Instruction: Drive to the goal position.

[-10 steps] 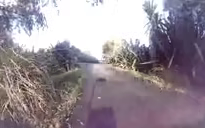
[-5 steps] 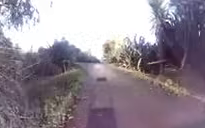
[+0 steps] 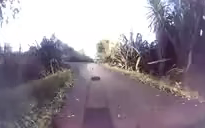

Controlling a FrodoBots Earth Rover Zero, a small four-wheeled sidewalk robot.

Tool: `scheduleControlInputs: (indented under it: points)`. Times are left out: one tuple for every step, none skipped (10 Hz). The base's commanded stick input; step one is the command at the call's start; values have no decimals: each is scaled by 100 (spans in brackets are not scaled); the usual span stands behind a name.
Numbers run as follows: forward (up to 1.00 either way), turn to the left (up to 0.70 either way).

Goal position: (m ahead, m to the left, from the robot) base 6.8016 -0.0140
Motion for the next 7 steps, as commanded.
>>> scheduleControlInputs:
  points:
    - [100,0]
    - [100,0]
    - [100,0]
    - [100,0]
    - [100,0]
    - [100,0]
    - [100,0]
